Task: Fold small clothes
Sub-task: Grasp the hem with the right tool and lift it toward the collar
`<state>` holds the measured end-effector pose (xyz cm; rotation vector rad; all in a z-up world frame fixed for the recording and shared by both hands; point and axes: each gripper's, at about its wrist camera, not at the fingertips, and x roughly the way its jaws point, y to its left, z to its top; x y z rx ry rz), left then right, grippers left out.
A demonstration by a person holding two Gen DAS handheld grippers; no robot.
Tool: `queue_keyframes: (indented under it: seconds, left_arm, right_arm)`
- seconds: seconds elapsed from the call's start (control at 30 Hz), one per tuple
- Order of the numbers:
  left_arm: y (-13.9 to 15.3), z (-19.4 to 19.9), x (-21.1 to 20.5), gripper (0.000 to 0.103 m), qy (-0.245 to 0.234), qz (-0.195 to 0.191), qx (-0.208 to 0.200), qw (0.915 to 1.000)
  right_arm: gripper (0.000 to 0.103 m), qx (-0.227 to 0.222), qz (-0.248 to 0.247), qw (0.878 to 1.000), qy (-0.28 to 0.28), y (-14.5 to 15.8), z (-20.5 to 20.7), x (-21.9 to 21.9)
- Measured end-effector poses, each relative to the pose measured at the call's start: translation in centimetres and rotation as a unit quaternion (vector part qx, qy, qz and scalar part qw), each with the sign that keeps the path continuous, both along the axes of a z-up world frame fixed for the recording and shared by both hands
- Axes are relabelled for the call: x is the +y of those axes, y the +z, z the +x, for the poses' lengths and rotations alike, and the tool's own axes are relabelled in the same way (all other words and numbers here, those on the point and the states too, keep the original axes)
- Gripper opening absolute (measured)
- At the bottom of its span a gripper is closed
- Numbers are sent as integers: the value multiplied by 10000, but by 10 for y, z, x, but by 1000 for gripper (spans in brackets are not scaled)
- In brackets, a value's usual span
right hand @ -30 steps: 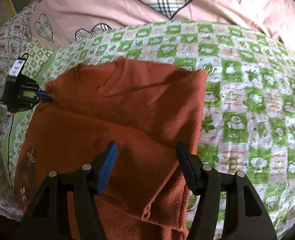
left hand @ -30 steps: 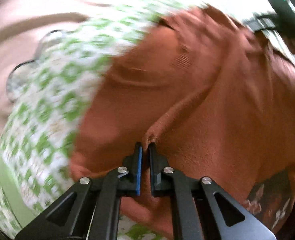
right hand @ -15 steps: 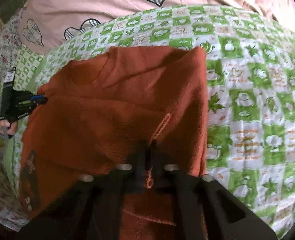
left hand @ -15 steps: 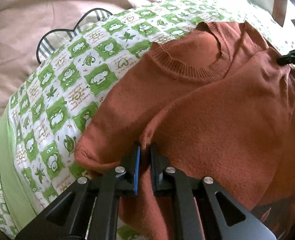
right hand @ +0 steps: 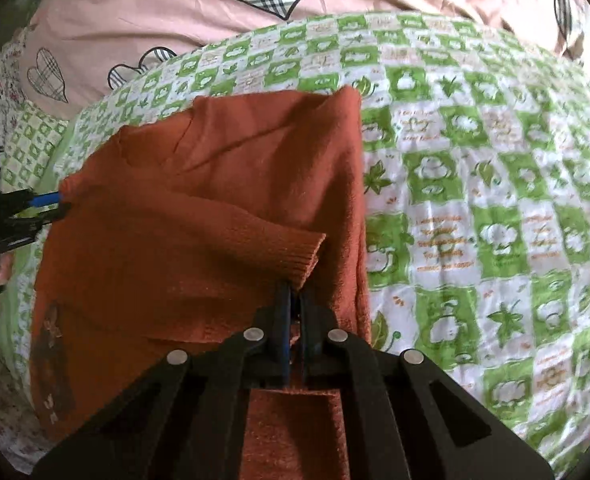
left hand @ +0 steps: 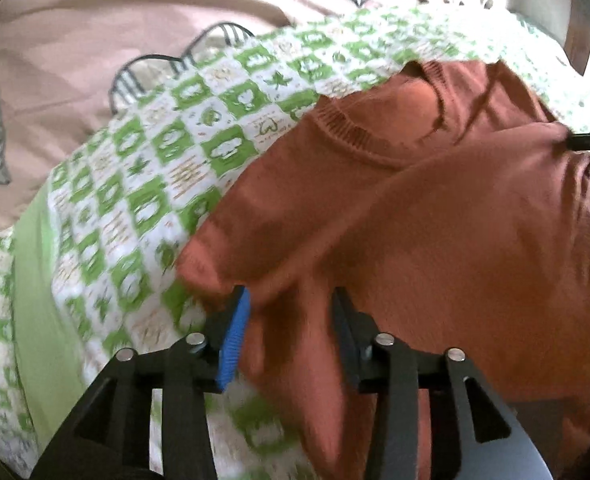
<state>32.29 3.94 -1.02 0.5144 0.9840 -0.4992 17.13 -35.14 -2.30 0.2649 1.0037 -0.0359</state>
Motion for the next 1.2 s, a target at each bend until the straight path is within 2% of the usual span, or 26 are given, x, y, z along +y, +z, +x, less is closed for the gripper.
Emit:
queue_keyframes:
  seconds: [0.07, 0.2, 0.33, 0.43, 0.53, 0.57, 0.6, 0.63, 0.7, 0.77, 0.97, 1.07, 1.2]
  left_arm:
    - [10, -20, 17, 55, 241, -238, -63, 9994]
    - [16, -56, 47, 55, 796, -818, 91, 9934]
    - [2, -94, 65, 55, 1328, -1280, 360, 9822]
    - [-9, -118, 71, 55, 1633, -1454, 478, 9746]
    - [-19, -142, 79, 56, 2029, -1748, 666, 9612]
    - [-21, -146, 81, 56, 2081, -1786, 692, 9592]
    - [-22, -155, 82, 56, 2162, -1854, 698, 9561]
    - [-22, -161, 84, 56, 2199, -1907, 690, 9542]
    - [-21, -182, 87, 56, 2299, -2043, 683, 9491]
    - [-19, -197, 92, 57, 2379, -2113, 660, 9457]
    - [-20, -261, 109, 63, 2553, -2419, 720, 9333]
    - [-26, -293, 120, 63, 2596, -2561, 880, 9270]
    - [-39, -327, 125, 63, 2476, -2711, 1155, 9230]
  right_arm:
    - [4, -44, -62, 10000, -60, 4, -4, 0]
    - [4, -137, 94, 9994, -306, 7, -9, -9]
    - [5, 134, 40, 9994, -324, -9, -9, -7]
    - [6, -129, 241, 9985, -478, 5, -22, -7]
    - [7, -481, 541, 9960, -526, 24, -48, -7]
    - [8, -568, 602, 9951, -537, 29, -60, -6]
    - [14, -637, 676, 9942, -539, 31, -70, -5]
    - [30, -712, 828, 9925, -550, 33, -86, -5]
    - [54, -771, 990, 9904, -584, 32, -104, -5]
    - [55, -859, 991, 9894, -630, 29, -128, 0]
    - [55, -706, 1108, 9885, -747, 11, -190, 0]
    - [55, -587, 1147, 9891, -706, 3, -216, -1]
    - [55, -463, 1353, 9884, -518, -6, -247, 1]
